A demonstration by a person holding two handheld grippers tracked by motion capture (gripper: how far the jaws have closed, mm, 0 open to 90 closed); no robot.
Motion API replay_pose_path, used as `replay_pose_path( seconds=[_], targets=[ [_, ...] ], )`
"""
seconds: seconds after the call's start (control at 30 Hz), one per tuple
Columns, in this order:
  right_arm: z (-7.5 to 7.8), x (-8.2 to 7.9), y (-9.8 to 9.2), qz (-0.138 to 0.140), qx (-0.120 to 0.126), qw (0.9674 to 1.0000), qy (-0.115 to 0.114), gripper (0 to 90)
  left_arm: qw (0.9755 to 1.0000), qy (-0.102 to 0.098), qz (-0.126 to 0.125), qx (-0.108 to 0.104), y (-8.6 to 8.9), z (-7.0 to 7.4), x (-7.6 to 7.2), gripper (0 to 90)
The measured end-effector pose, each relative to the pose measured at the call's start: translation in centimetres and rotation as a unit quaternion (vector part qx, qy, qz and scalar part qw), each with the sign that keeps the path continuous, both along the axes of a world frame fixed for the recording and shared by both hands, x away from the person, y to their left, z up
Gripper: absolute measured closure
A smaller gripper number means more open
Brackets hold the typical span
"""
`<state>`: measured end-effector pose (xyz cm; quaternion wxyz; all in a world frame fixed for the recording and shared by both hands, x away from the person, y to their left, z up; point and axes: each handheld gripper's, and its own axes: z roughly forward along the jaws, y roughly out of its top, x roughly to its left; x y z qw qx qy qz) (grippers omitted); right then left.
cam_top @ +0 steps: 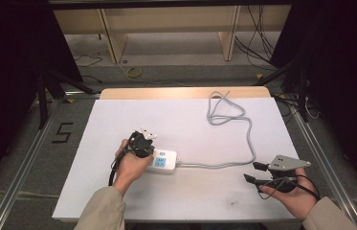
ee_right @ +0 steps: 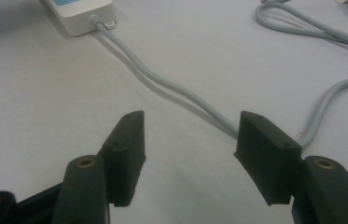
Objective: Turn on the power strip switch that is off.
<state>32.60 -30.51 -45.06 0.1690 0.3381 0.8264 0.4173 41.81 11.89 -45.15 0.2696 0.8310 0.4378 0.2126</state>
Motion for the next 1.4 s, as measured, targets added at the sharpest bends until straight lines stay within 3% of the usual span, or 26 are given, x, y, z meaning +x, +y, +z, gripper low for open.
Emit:
replay_pose_path(
  seconds=[0.9, 1.4],
  targets=[
    [-0.02, 0.01, 0.03, 0.001, -0.001, 1.0, 0.0, 42.4, 0.9999, 0.009, 0.007, -0.007, 0.17, 0.07, 0.17, 89.9],
    [-0.01, -0.01, 0.0, 0.002, -0.003, 1.0, 0.001, 42.4, 0.9999, 0.015, 0.005, 0.001, 0.12, 0.2, 0.2, 89.9]
  ],
)
